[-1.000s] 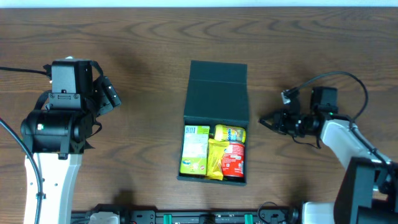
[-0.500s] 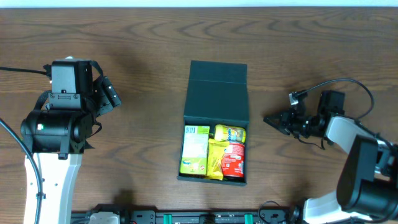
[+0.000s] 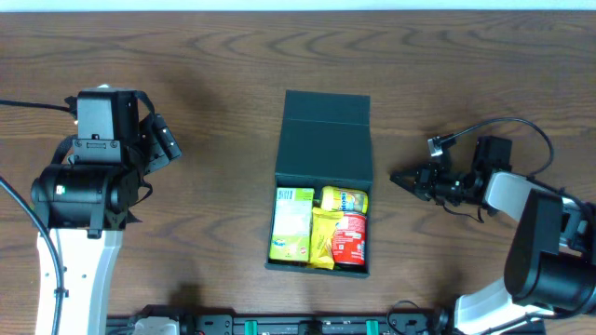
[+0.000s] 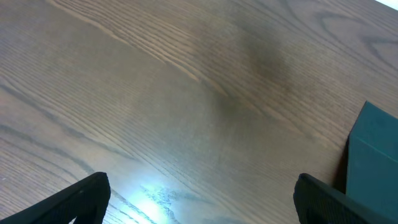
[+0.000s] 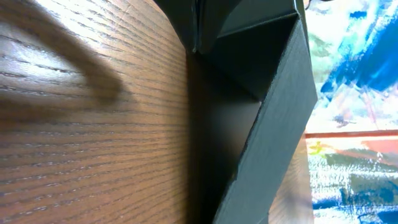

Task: Pack container
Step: 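Move the right gripper to the back edge of the open lid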

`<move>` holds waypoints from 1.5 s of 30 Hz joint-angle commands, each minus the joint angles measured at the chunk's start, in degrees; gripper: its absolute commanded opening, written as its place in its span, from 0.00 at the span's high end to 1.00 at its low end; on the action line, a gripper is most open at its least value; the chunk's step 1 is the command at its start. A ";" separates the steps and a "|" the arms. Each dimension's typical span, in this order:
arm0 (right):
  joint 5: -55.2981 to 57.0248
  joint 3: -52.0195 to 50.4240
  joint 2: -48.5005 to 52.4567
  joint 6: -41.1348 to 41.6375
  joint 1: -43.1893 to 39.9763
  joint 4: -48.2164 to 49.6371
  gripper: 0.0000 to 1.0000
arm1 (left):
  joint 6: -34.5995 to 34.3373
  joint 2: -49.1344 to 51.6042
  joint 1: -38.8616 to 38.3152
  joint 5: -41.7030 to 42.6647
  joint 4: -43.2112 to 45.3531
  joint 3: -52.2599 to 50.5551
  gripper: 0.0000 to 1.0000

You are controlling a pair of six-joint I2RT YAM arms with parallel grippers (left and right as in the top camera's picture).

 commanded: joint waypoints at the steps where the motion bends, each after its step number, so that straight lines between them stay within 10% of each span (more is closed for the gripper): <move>1: -0.02 -0.31 0.63 0.44 0.37 0.66 0.99 | -0.63 0.11 0.35 -0.04 -0.17 -0.48 0.05; 30: 0.07 13.64 20.41 18.45 14.27 19.28 0.99 | -0.63 0.11 0.35 -0.04 -0.17 -0.48 0.05; 45: -22.77 15.10 20.52 28.20 14.53 38.95 0.99 | -0.63 0.11 0.35 -0.04 -0.17 -0.48 0.05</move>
